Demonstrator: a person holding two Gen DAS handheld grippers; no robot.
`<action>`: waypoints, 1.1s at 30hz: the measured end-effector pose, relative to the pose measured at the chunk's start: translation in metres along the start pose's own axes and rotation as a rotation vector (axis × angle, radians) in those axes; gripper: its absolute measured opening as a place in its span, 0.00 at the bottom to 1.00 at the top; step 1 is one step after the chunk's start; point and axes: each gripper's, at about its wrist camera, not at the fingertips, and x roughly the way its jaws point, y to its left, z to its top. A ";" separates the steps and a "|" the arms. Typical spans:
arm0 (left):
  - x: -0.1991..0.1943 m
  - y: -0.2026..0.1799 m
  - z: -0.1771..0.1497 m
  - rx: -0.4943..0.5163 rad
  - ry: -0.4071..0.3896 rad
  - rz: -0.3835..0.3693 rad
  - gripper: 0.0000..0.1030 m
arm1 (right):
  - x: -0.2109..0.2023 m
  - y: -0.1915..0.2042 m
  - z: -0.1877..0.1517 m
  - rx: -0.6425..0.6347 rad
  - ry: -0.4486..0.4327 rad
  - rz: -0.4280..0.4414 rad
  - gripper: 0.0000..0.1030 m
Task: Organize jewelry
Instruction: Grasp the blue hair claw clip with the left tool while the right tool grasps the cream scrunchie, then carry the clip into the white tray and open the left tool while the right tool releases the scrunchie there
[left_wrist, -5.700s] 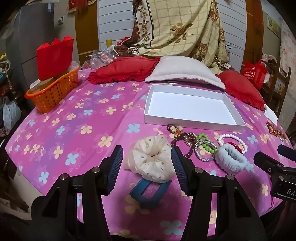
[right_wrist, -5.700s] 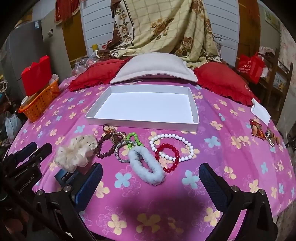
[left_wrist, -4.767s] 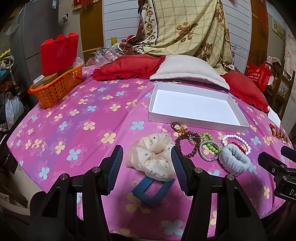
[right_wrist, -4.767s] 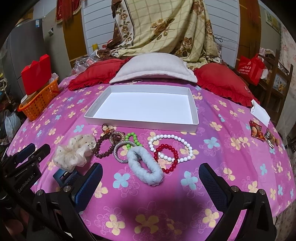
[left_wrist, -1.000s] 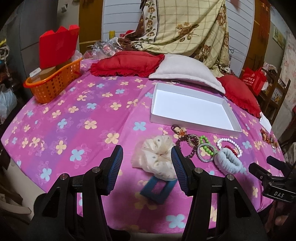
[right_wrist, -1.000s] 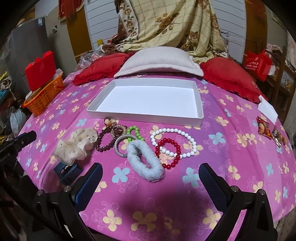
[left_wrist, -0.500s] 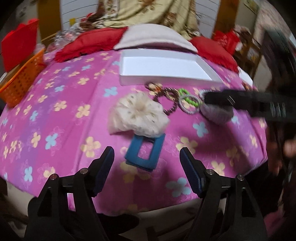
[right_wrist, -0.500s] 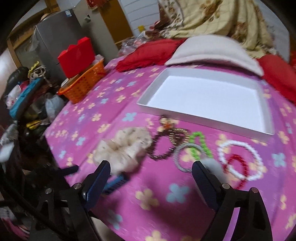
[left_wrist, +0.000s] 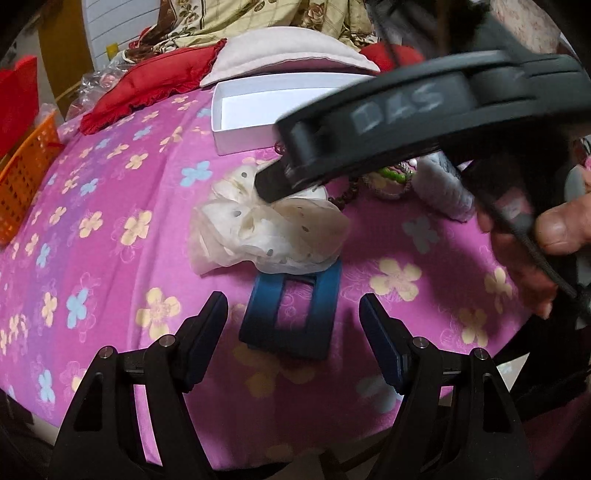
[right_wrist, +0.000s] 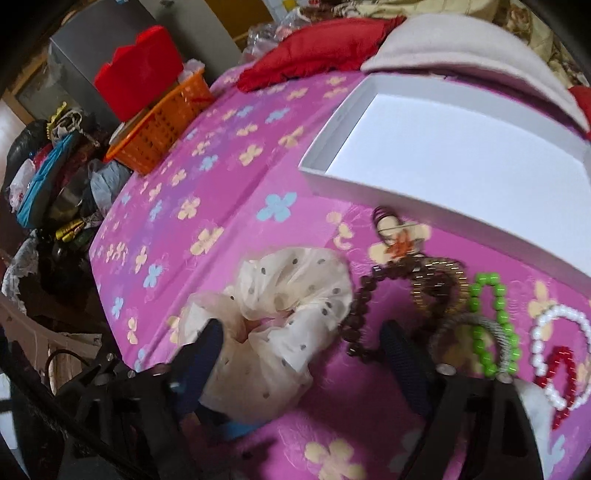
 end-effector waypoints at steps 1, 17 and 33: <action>0.000 0.003 -0.001 -0.017 -0.006 -0.022 0.71 | 0.005 0.001 0.001 0.000 0.013 0.003 0.68; -0.021 0.013 -0.004 -0.112 -0.059 -0.108 0.43 | -0.030 0.019 0.014 -0.124 -0.165 -0.036 0.11; -0.026 0.016 0.069 -0.131 -0.155 -0.071 0.43 | -0.133 -0.067 0.050 -0.006 -0.348 -0.210 0.10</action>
